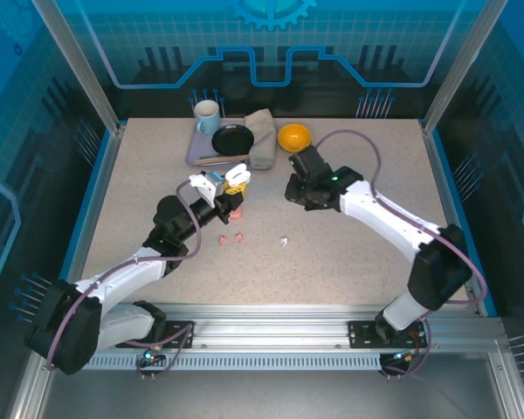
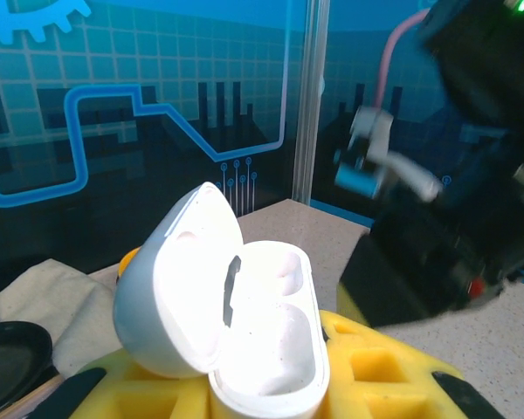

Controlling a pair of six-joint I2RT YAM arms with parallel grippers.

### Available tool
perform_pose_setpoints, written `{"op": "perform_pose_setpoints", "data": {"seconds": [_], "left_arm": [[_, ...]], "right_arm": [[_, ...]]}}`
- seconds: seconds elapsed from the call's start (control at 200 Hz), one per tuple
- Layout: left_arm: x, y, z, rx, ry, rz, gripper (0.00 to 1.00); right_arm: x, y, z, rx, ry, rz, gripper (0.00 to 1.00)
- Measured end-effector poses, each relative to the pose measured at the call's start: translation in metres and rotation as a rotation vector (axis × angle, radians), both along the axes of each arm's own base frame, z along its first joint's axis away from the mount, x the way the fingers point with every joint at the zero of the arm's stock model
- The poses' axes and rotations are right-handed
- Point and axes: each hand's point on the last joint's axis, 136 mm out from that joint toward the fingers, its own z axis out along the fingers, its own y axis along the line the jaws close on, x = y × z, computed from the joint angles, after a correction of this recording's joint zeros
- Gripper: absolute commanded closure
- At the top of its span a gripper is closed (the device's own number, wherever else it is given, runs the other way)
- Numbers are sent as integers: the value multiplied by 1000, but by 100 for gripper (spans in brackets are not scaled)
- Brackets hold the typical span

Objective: Insert the wireless bluetooth earbuds into the charging case

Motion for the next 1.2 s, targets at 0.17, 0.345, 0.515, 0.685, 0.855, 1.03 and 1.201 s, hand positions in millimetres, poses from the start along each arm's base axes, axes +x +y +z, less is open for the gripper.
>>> {"op": "perform_pose_setpoints", "data": {"seconds": [0.17,0.345,0.515,0.685,0.855,1.03,1.201], "left_arm": [[3,-7,-8,12,25,-22,100],[9,-24,-14,24,48,-55,100],[21,-41,-12,28,55,-81,100],[32,-55,-3,23,43,-100,100],[41,-65,11,12,19,-112,100],[46,-72,26,1,-5,-121,100],[48,-77,39,-8,-22,-129,100]], "right_arm": [[8,-8,57,57,-174,24,74],[16,0,106,116,-317,78,73],[21,15,146,199,-446,142,73],[21,28,182,286,-575,199,73],[11,41,193,338,-673,264,73],[2,54,186,367,-721,317,74],[-3,64,183,387,-753,350,74]]}}
